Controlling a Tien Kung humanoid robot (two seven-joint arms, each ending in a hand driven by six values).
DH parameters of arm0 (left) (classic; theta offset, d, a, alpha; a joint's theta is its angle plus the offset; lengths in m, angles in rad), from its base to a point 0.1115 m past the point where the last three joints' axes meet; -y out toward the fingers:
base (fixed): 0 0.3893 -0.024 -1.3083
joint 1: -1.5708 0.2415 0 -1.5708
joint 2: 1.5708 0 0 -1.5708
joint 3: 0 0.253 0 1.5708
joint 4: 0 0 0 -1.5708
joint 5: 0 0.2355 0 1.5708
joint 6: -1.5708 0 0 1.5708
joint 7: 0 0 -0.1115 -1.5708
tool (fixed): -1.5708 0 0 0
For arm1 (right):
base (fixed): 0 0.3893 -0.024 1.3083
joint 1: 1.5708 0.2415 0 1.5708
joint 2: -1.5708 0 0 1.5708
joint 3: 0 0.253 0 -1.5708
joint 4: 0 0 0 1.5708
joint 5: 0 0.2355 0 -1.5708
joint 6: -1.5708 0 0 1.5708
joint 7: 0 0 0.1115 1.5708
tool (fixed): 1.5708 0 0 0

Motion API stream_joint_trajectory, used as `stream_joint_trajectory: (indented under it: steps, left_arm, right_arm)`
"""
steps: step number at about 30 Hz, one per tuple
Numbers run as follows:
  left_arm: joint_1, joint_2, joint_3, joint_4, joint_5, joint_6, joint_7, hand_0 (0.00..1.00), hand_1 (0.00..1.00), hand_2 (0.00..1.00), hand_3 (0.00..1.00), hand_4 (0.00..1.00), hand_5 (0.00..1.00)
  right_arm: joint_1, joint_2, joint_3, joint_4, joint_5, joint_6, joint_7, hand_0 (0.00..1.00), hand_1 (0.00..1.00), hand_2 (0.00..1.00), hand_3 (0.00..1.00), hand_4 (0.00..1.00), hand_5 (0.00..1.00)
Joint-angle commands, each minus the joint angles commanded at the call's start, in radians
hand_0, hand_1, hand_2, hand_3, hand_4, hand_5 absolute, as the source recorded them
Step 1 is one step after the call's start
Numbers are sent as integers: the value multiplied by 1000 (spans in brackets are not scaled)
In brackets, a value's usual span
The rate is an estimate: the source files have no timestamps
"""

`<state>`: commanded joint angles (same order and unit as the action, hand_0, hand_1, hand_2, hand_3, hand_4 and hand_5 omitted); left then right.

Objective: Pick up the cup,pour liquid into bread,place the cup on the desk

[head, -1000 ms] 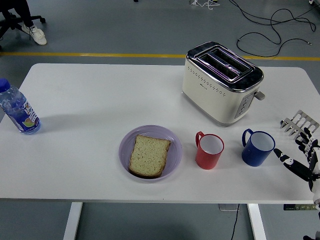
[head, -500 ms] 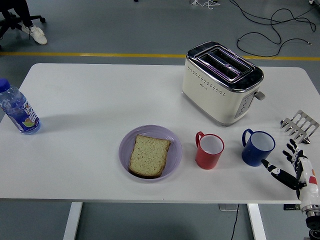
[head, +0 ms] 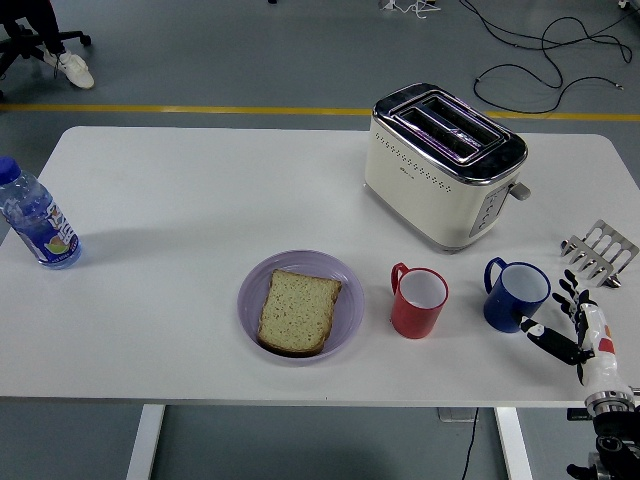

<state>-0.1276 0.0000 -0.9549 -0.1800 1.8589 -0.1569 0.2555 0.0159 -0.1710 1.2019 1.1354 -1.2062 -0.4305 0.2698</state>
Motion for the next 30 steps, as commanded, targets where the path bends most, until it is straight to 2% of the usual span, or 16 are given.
stream_joint_trajectory:
  steps: [12, 19, 30]
  left_arm:
    - [0, 0, 9, 0, 0, -2, 0, 649, 688, 705, 590, 297, 896]
    - [-1, 0, 20, 0, -8, -2, 0, 648, 688, 706, 590, 296, 896]
    - [-2, 0, 24, 0, -6, -4, -2, 648, 688, 706, 590, 295, 895]
  right_arm:
    - [61, 35, -13, -78, -4, -26, 21, 958, 877, 956, 998, 998, 143]
    - [93, 40, -32, -118, 21, -42, 34, 955, 873, 951, 998, 998, 142]
    - [102, 41, -71, -103, 69, -47, 41, 958, 874, 951, 998, 998, 141]
